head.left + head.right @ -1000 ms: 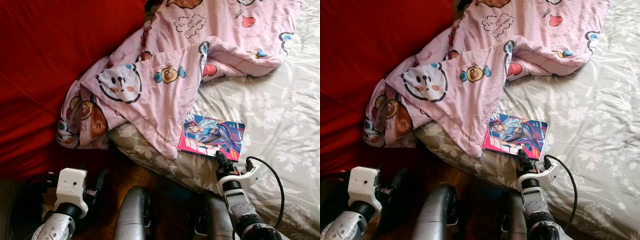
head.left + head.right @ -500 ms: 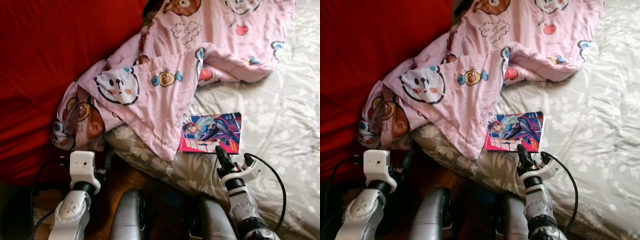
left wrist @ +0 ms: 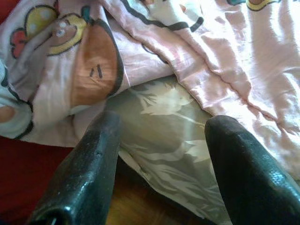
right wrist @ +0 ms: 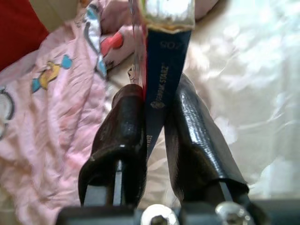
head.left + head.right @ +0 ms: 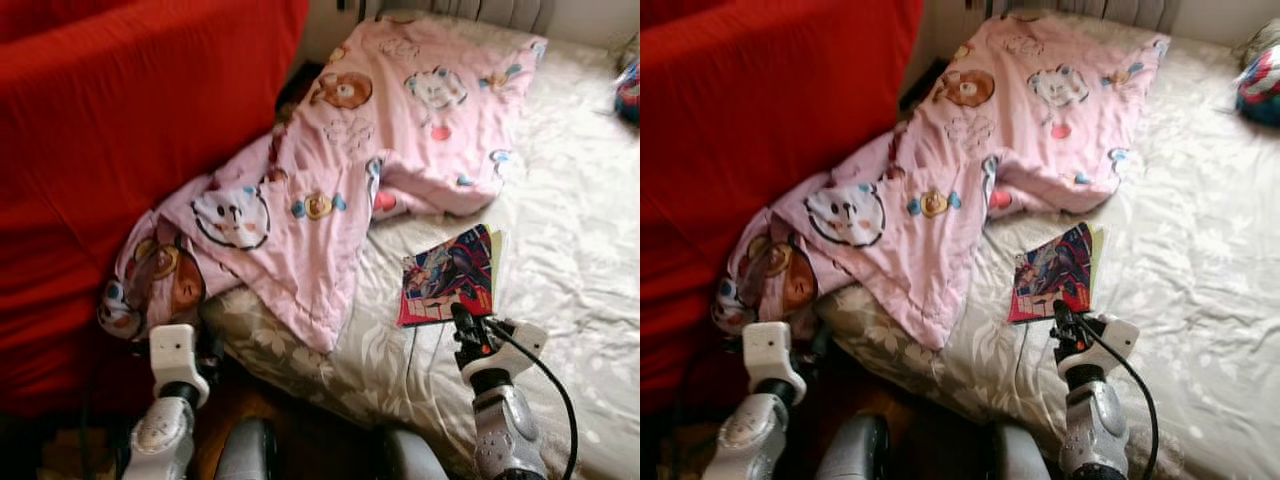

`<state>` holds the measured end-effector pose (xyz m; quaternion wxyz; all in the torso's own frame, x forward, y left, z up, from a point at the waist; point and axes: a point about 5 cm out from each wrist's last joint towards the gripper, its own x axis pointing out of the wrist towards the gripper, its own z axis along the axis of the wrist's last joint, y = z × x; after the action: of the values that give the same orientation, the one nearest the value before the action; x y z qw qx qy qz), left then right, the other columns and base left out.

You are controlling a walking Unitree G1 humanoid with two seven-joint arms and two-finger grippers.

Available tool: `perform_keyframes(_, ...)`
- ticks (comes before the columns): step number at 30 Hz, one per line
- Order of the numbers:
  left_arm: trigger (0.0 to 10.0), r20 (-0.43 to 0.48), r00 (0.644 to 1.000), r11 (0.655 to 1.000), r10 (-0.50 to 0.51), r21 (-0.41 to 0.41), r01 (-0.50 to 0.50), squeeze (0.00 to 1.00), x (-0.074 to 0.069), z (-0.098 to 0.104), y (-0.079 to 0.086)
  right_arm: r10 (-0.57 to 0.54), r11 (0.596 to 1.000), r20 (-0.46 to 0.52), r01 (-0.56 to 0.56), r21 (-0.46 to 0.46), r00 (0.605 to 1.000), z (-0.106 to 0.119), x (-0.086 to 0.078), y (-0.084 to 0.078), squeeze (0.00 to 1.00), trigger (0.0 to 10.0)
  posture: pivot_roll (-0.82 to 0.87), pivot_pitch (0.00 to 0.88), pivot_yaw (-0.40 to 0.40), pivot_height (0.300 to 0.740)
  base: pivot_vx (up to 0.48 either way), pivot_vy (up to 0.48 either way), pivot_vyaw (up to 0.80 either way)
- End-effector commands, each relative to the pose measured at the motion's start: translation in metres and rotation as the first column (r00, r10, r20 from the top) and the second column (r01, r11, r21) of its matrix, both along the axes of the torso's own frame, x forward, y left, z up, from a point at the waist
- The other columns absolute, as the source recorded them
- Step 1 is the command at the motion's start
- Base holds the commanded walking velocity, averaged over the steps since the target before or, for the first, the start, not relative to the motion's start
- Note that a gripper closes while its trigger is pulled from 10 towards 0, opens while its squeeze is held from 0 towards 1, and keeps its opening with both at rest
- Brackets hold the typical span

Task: Clean up the room

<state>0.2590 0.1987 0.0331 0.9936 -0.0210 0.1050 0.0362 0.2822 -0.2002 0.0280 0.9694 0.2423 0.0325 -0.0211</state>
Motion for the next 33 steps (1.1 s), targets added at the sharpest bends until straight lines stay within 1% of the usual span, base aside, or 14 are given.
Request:
perform_keyframes(1, 10.0, -0.056, 0.998, 1.000, 0.012, 0.004, -0.011, 0.00, -0.005, -0.015, 0.001, 0.001, 0.999, 0.007, -0.001, -0.053, 1.000, 0.001, -0.003, -0.002, 0.00, 10.0, -0.04, 0.000, -0.022, 0.648, 0.000, 0.000, 0.00)
perform_keyframes(4, 10.0, -0.108, 0.994, 1.000, 0.015, 0.002, -0.015, 0.00, -0.004, -0.027, 0.000, 0.047, 0.993, -0.020, -0.049, -0.110, 0.999, -0.003, -0.006, 0.004, 0.00, 10.0, -0.04, 0.000, -0.024, 0.663, 0.000, 0.000, 0.00)
perform_keyframes(6, 10.0, -0.127, 0.992, 1.000, 0.018, 0.002, -0.018, 0.00, -0.004, -0.031, 0.000, 0.054, 0.991, -0.027, -0.057, -0.120, 0.998, -0.004, -0.006, 0.005, 0.00, 10.0, -0.05, 0.000, -0.031, 0.668, 0.000, 0.000, 0.00)
perform_keyframes(11, 10.0, -0.179, 0.984, 1.000, 0.017, 0.002, -0.017, 0.00, -0.005, -0.042, -0.002, 0.047, 0.987, -0.042, -0.053, -0.149, 0.998, -0.004, -0.005, 0.005, 0.00, 10.0, -0.05, 0.000, -0.044, 0.683, 0.000, 0.000, 0.00)
perform_keyframes(12, 10.0, -0.197, 0.980, 1.000, 0.021, -0.001, -0.022, 0.00, -0.007, -0.046, -0.002, 0.028, 0.988, -0.043, -0.034, -0.148, 0.999, -0.004, -0.005, 0.004, 0.00, 10.0, -0.06, 0.000, -0.048, 0.688, 0.000, 0.000, 0.00)
perform_keyframes(13, 10.0, -0.224, 0.974, 1.000, 0.028, -0.005, -0.030, 0.00, -0.010, -0.051, -0.002, 0.016, 0.988, -0.045, -0.022, -0.151, 0.999, -0.004, -0.005, 0.003, 0.00, 10.0, -0.06, 0.000, -0.051, 0.693, 0.000, 0.000, 0.00)
perform_keyframes(14, 10.0, -0.277, 0.960, 0.999, 0.032, -0.010, -0.037, 0.00, -0.017, -0.062, -0.003, 0.011, 0.987, -0.044, -0.018, -0.159, 0.999, -0.004, -0.005, 0.004, 0.00, 10.0, -0.06, 0.000, -0.054, 0.703, 0.000, 0.000, 0.00)
perform_keyframes(17, 10.0, -0.301, 0.953, 1.000, 0.028, -0.006, -0.031, 0.00, -0.020, -0.066, -0.005, 0.015, 0.987, -0.045, -0.022, -0.161, 0.999, -0.004, -0.005, 0.005, 0.00, 10.0, -0.07, 0.000, -0.058, 0.713, 0.000, 0.000, 0.00)
perform_keyframes(21, 10.0, -0.379, 0.924, 0.999, 0.049, -0.001, -0.053, 0.00, -0.031, -0.080, -0.008, 0.015, 0.985, -0.067, -0.026, -0.171, 0.998, -0.007, -0.007, 0.002, 0.00, 10.0, -0.07, 0.000, -0.064, 0.738, 0.000, 0.000, 0.00)
perform_keyframes(26, 10.0, -0.406, 0.913, 0.999, 0.038, 0.002, -0.041, 0.00, -0.034, -0.083, -0.010, 0.012, 0.984, -0.073, -0.025, -0.176, 0.997, -0.009, -0.009, 0.001, 0.00, 10.0, -0.07, 0.000, -0.059, 0.740, 0.000, 0.000, 0.00)
perform_keyframes(28, 10.0, -0.466, 0.885, 1.000, 0.013, 0.022, -0.003, 0.00, -0.041, -0.092, -0.013, 0.012, 0.975, -0.099, -0.034, -0.220, 0.995, -0.015, -0.013, 0.001, 0.00, 10.0, -0.06, 0.000, -0.070, 0.740, 0.000, 0.000, 0.00)
perform_keyframes(30, 10.0, -0.477, 0.879, 1.000, 0.010, 0.023, 0.002, 0.00, -0.043, -0.093, -0.014, 0.003, 0.975, -0.108, -0.027, -0.222, 0.994, -0.017, -0.014, 0.000, 0.00, 10.0, -0.06, 0.000, -0.069, 0.740, 0.000, 0.000, 0.00)
perform_keyframes(31, 10.0, -0.502, 0.865, 1.000, 0.012, 0.025, 0.000, 0.00, -0.046, -0.097, -0.015, -0.023, 0.978, -0.134, -0.006, -0.207, 0.991, -0.021, -0.016, -0.002, 0.00, 10.0, -0.05, 0.000, -0.069, 0.740, 0.000, 0.000, 0.00)
perform_keyframes(33, 10.0, -0.508, 0.861, 1.000, 0.014, 0.026, -0.001, 0.00, -0.046, -0.097, -0.015, -0.029, 0.979, -0.140, 0.000, -0.203, 0.990, -0.022, -0.017, -0.003, 0.00, 10.0, -0.05, 0.000, -0.069, 0.740, 0.000, 0.000, 0.00)
